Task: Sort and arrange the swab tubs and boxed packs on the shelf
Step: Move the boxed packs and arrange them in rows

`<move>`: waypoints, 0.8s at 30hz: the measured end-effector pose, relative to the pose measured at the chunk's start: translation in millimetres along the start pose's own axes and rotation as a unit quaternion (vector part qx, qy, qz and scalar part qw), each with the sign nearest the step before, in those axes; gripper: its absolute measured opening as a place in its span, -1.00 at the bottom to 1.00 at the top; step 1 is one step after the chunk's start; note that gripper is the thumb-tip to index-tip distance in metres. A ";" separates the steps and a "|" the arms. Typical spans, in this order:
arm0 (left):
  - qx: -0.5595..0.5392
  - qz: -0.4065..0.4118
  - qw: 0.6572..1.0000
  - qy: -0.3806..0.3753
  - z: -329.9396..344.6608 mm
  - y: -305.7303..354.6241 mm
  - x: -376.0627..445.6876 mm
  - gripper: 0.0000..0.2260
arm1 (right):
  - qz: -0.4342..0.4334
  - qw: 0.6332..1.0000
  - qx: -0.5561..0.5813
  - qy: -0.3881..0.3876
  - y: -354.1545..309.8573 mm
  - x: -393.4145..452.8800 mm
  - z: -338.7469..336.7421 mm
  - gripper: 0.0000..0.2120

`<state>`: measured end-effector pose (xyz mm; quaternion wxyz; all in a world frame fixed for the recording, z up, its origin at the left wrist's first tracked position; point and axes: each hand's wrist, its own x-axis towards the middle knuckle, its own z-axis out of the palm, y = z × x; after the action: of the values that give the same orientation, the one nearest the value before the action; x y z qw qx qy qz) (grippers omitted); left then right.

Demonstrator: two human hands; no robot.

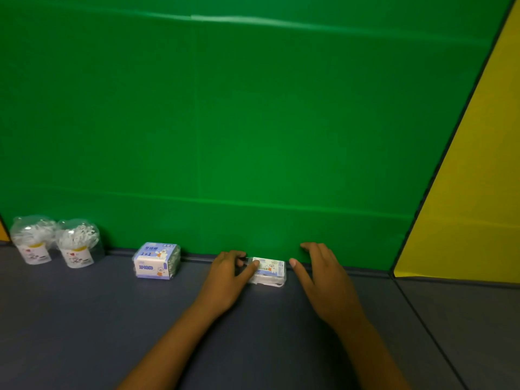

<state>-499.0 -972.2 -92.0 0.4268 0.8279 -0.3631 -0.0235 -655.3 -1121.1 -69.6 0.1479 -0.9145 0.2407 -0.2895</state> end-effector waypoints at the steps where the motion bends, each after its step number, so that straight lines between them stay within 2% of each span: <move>1: 0.002 0.007 1.000 0.001 -5.7 1.9 -2.3 -0.59 | -0.005 1.000 -0.010 -0.002 -1.6 -0.3 -1.8 -0.56; 5: 0.087 0.073 0.993 0.029 -40.3 5.8 -13.8 -0.63 | -0.034 0.998 -0.052 -0.004 -18.0 2.1 -11.9 -0.53; 10: 0.279 0.127 0.946 0.102 -102.6 5.3 -29.8 -0.57 | -0.080 0.991 -0.105 -0.011 -62.9 7.8 -20.3 -0.48; 19: 0.411 0.076 0.896 0.149 -226.0 -46.4 -106.9 -0.51 | -0.151 0.981 -0.119 -0.029 -179.4 -15.7 1.6 -0.41; 24: 0.425 0.024 0.893 0.144 -297.4 -81.2 -168.2 -0.46 | -0.168 0.981 -0.090 -0.044 -262.4 -46.3 16.1 -0.43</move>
<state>-471.7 -632.4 -7.6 0.0822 0.9155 -0.2929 0.2634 -585.8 -874.1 4.0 0.0248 -0.9633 0.1018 -0.2470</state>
